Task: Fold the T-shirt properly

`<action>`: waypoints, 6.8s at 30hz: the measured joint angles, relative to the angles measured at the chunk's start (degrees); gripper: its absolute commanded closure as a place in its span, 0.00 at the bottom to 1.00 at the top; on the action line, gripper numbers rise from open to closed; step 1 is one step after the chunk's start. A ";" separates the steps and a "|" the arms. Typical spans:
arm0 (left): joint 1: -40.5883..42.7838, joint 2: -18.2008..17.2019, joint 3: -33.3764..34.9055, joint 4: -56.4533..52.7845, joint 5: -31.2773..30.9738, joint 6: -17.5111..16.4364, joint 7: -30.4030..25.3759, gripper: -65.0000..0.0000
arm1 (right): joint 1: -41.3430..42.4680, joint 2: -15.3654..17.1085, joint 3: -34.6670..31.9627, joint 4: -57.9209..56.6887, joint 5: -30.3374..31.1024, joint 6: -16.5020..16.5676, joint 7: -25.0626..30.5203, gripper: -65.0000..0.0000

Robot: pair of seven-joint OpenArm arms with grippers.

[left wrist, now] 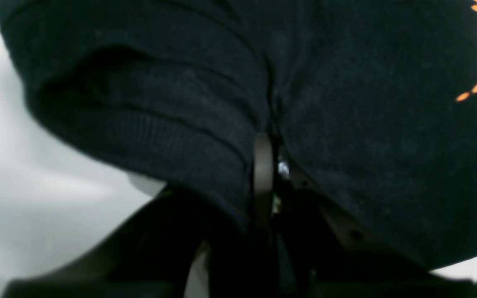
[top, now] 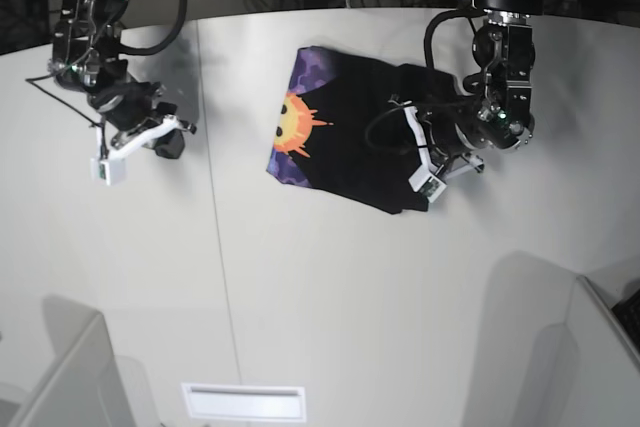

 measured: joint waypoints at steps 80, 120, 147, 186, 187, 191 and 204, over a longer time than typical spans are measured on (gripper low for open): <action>-29.51 -6.08 63.45 -8.48 23.76 -4.33 -24.17 1.00 | -9.53 -9.97 17.75 -0.02 -0.24 -0.02 0.17 1.00; -32.72 -6.97 50.77 5.49 25.46 -6.14 -19.89 0.26 | -9.86 -9.79 17.59 -0.02 -0.26 -0.02 -0.17 1.00; 7.89 -6.67 -4.15 23.65 18.23 -6.03 -34.16 1.00 | -20.44 -2.67 18.01 3.91 -0.70 15.37 14.10 1.00; 47.93 -2.03 -2.03 -8.02 17.05 -5.16 -55.67 1.00 | -26.97 -3.52 -6.84 -25.03 -38.29 33.09 12.07 1.00; 46.58 -2.10 -1.27 -10.75 17.51 -4.87 -55.19 1.00 | -25.55 -3.63 -7.41 -28.37 -38.62 33.14 12.55 1.00; 41.13 0.39 -0.94 -21.70 17.27 -4.79 -55.58 1.00 | -19.41 -1.25 -12.22 -42.07 -39.06 32.85 16.55 1.00; 21.62 3.63 -0.57 -63.25 17.07 -4.59 -69.96 1.00 | -4.76 -1.81 -26.32 -84.54 -38.84 32.48 43.63 1.00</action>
